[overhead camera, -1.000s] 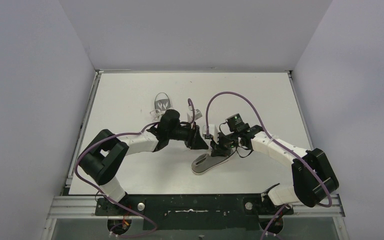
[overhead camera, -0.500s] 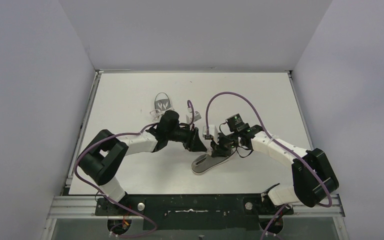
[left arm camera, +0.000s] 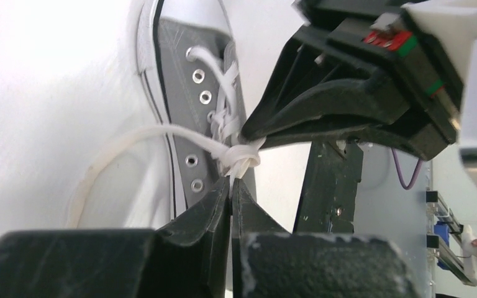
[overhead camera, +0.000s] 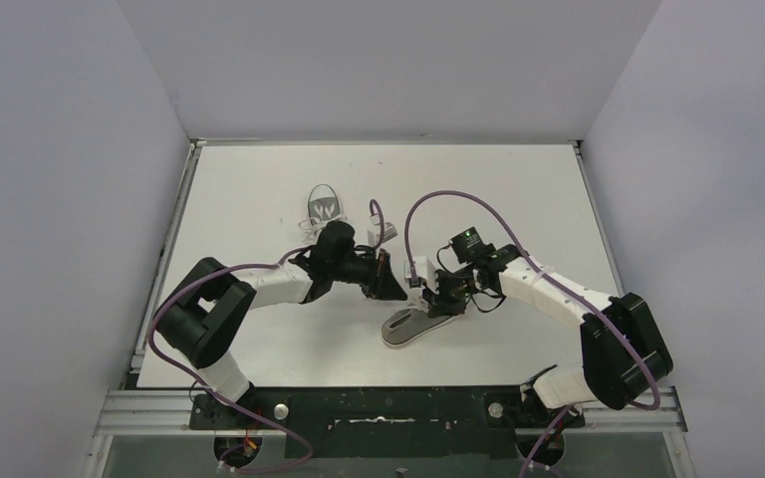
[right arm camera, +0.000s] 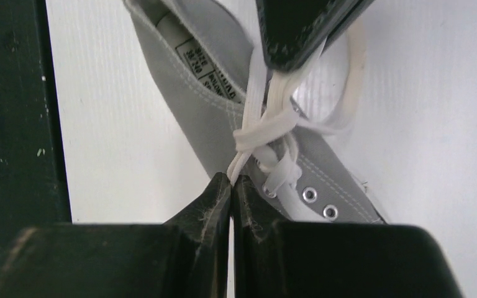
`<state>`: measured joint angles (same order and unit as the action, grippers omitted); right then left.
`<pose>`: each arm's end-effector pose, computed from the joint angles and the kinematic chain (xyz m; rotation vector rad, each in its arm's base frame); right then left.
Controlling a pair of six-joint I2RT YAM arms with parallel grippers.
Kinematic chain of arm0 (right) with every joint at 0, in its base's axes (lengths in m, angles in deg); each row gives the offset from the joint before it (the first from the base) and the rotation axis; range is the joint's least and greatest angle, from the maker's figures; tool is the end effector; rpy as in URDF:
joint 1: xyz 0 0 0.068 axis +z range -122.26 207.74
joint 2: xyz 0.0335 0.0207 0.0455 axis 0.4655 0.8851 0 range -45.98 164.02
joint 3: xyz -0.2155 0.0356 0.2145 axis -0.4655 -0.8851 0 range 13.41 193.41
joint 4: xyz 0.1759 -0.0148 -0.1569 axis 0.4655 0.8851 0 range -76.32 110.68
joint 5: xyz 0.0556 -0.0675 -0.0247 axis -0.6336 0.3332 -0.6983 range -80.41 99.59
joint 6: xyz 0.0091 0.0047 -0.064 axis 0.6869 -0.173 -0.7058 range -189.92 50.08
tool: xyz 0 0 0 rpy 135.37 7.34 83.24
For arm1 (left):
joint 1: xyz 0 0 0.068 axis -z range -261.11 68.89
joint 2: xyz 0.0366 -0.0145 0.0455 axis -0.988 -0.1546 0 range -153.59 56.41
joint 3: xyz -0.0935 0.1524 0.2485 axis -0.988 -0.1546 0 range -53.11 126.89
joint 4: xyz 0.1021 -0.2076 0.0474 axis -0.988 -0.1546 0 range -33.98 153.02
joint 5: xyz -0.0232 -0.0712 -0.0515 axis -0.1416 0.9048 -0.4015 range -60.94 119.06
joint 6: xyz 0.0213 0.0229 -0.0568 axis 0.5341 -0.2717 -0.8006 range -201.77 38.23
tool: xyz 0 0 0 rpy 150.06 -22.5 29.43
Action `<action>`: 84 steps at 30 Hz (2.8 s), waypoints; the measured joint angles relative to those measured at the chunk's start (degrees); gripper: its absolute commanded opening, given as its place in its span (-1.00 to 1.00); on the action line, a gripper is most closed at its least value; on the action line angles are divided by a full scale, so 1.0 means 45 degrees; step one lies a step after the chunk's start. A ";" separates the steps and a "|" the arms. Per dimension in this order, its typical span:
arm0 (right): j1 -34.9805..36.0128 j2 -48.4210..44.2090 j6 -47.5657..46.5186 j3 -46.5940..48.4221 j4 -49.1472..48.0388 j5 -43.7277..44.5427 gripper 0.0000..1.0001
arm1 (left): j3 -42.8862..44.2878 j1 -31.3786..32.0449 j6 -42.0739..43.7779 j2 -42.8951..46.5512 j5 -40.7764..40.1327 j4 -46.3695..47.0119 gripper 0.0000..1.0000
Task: Tie the shoes
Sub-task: Adjust the shoelace on the shoe.
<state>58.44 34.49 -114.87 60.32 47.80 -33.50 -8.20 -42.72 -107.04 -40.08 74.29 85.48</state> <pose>0.1779 0.1458 0.2346 -1.7001 1.8697 0.9254 0.2377 -0.2343 0.2232 0.7856 2.1225 -1.4593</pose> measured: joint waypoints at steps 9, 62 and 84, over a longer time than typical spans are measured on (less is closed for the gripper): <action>-0.0597 0.0000 -0.1209 -0.0092 0.1127 0.0942 -1.00 | -0.0437 -0.0442 0.0748 0.0015 -0.0753 -0.2924 -1.00; -0.1122 -0.3089 0.2982 -0.1078 -0.1593 0.2312 0.23 | 0.0233 0.1797 0.1501 0.3191 -0.3682 -0.6353 -0.28; 0.3560 -0.3419 1.9268 -0.0733 -0.1889 0.6897 -0.34 | -0.0408 0.0957 -0.0340 0.4459 -0.4949 -0.6343 0.07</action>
<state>74.46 19.10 -28.16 57.02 39.30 -2.46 -10.04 -38.41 -108.57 -20.01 52.02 56.94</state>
